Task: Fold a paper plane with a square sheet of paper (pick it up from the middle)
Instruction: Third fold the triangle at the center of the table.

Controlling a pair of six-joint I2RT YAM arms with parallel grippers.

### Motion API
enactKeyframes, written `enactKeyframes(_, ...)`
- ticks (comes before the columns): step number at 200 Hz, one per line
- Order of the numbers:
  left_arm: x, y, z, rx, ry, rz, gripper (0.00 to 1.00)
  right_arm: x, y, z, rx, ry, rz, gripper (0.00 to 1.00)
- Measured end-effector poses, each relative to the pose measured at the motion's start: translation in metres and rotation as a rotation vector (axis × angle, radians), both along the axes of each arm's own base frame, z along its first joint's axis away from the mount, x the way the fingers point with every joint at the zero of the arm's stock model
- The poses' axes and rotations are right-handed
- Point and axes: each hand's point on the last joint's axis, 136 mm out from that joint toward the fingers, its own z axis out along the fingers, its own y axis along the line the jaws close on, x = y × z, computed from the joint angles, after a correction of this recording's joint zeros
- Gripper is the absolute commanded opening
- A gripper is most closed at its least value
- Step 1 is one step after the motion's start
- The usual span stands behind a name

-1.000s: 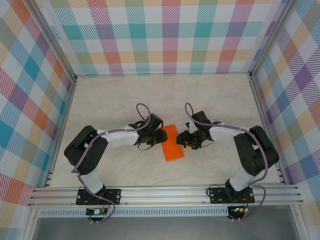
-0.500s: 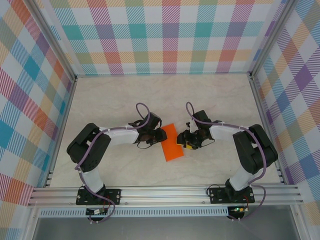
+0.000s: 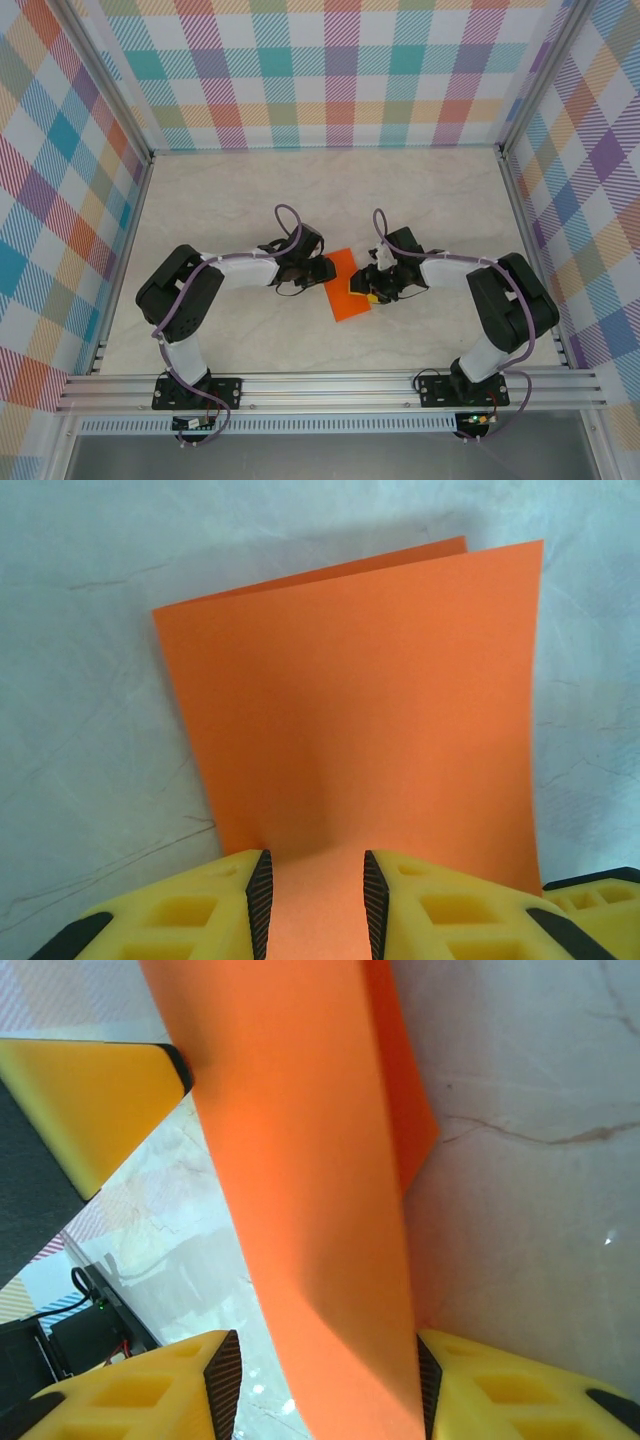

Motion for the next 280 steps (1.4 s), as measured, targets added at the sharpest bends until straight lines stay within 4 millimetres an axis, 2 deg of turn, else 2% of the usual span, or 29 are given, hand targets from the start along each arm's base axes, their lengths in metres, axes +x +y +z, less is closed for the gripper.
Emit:
enactKeyframes(40,0.004,-0.004,0.005,-0.004,-0.02,-0.024,0.32,0.005,0.001,0.004,-0.014,-0.028,0.021,0.52)
enactKeyframes(76,0.0,-0.001,0.003,0.021,-0.008,-0.035,0.32,0.032,0.014,0.009,-0.01,-0.08,0.066,0.51)
enactKeyframes(114,0.0,0.003,0.0,0.043,-0.007,-0.027,0.32,0.051,0.022,0.0,-0.017,-0.087,0.105,0.44)
enactKeyframes(148,-0.004,0.013,0.007,0.052,-0.032,-0.011,0.34,0.051,0.018,-0.003,-0.022,-0.08,0.114,0.33)
enactKeyframes(163,-0.008,0.018,0.015,0.045,-0.05,-0.006,0.35,0.051,0.018,-0.003,-0.02,-0.075,0.111,0.26)
enactKeyframes(178,-0.01,0.021,0.024,0.036,-0.072,-0.001,0.35,0.051,0.019,-0.002,-0.011,-0.067,0.104,0.11)
enactKeyframes(193,-0.014,0.024,0.031,0.032,-0.094,-0.004,0.36,0.05,0.02,-0.002,0.006,-0.056,0.082,0.07)
enactKeyframes(233,-0.031,0.022,0.044,0.044,-0.159,-0.064,0.43,0.037,0.012,-0.001,0.018,0.027,-0.052,0.06)
enactKeyframes(280,-0.077,0.0,0.055,0.108,-0.283,-0.284,0.56,0.036,0.008,0.007,0.031,0.071,-0.171,0.08)
